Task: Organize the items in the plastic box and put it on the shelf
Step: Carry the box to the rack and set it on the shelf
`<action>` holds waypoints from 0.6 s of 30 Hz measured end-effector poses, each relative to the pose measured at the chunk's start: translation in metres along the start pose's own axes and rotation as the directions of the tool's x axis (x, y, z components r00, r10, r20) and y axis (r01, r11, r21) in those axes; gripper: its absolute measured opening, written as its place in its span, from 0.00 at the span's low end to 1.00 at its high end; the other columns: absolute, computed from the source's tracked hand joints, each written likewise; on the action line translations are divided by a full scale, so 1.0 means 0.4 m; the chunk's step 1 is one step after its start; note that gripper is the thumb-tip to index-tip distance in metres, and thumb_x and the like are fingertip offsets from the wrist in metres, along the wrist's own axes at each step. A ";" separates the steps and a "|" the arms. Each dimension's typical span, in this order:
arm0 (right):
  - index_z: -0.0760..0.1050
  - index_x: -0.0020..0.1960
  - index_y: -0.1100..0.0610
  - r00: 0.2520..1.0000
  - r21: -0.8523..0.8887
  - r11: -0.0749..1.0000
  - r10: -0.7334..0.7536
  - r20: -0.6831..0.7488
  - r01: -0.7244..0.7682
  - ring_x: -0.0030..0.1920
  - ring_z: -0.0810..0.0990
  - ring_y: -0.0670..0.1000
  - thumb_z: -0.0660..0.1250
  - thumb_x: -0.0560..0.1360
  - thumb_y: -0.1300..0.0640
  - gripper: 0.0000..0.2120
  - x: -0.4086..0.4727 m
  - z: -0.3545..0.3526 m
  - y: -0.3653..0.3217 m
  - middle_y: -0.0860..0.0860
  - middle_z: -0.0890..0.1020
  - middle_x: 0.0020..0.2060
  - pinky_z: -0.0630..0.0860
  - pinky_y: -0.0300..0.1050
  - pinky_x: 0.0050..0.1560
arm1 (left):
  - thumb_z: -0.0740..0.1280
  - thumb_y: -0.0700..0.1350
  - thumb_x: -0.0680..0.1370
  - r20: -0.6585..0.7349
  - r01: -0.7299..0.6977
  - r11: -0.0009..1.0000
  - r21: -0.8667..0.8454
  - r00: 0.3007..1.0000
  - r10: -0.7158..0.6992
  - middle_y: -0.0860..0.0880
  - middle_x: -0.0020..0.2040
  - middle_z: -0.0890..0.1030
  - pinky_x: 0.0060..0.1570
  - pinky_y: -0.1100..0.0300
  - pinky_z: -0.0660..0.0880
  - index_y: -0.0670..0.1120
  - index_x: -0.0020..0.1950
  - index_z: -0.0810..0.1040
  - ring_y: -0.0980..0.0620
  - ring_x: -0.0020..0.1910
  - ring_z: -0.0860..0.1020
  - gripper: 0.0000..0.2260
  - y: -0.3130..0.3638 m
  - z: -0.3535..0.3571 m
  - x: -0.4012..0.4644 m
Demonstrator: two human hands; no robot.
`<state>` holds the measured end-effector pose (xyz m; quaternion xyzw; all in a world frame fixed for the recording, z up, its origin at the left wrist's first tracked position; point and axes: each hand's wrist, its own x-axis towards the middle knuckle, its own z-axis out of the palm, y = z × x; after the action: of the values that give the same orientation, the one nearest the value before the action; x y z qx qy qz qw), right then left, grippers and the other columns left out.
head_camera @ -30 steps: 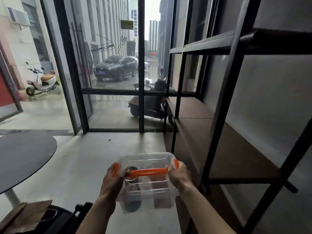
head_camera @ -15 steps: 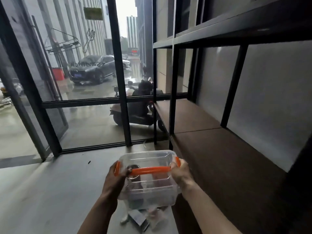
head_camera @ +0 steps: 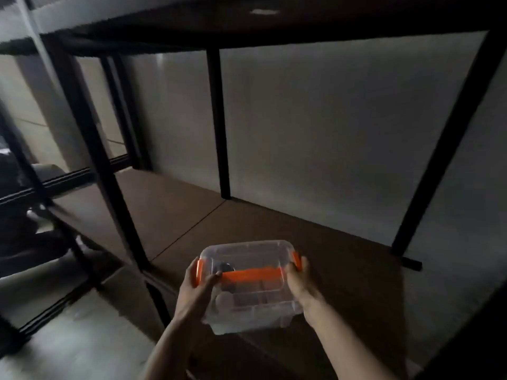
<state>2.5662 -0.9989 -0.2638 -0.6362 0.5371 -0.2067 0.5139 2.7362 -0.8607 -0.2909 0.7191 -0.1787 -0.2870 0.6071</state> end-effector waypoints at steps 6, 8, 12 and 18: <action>0.43 0.82 0.52 0.952 0.129 0.972 0.221 -0.210 -0.197 0.80 0.55 0.58 0.49 0.86 0.51 0.28 0.006 -0.063 0.068 0.54 0.49 0.82 0.56 0.55 0.76 | 0.78 0.60 0.62 0.308 0.079 0.985 0.153 0.943 -0.124 0.51 0.57 0.84 0.51 0.46 0.82 0.62 0.70 0.70 0.48 0.52 0.84 0.38 -0.011 0.145 0.153; 0.48 0.82 0.55 0.923 0.134 0.967 0.247 -0.296 -0.216 0.76 0.63 0.59 0.50 0.86 0.52 0.26 -0.004 -0.082 0.098 0.56 0.57 0.81 0.62 0.53 0.73 | 0.80 0.57 0.62 0.377 0.095 0.984 0.150 0.915 -0.146 0.53 0.57 0.84 0.54 0.48 0.81 0.62 0.70 0.72 0.50 0.52 0.84 0.37 -0.029 0.191 0.163; 0.57 0.79 0.52 0.876 0.137 0.959 0.282 -0.391 -0.247 0.55 0.79 0.53 0.52 0.85 0.50 0.23 -0.028 -0.109 0.154 0.56 0.73 0.67 0.76 0.47 0.51 | 0.75 0.50 0.70 0.503 0.014 0.980 0.197 0.857 -0.113 0.50 0.49 0.87 0.42 0.47 0.83 0.55 0.54 0.83 0.48 0.45 0.86 0.13 -0.035 0.258 0.129; 0.54 0.81 0.55 0.825 0.158 0.940 0.342 -0.450 -0.303 0.68 0.74 0.54 0.53 0.85 0.48 0.27 -0.054 -0.136 0.220 0.56 0.68 0.75 0.75 0.47 0.59 | 0.70 0.41 0.74 0.611 -0.115 0.986 0.116 0.792 0.021 0.45 0.37 0.87 0.34 0.55 0.79 0.46 0.40 0.88 0.45 0.37 0.86 0.07 -0.040 0.316 0.078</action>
<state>2.4730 -0.9937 -0.3135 -0.4457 0.7367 -0.2865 0.4202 2.6793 -0.9737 -0.3252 0.6249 -0.4105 -0.4665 0.4726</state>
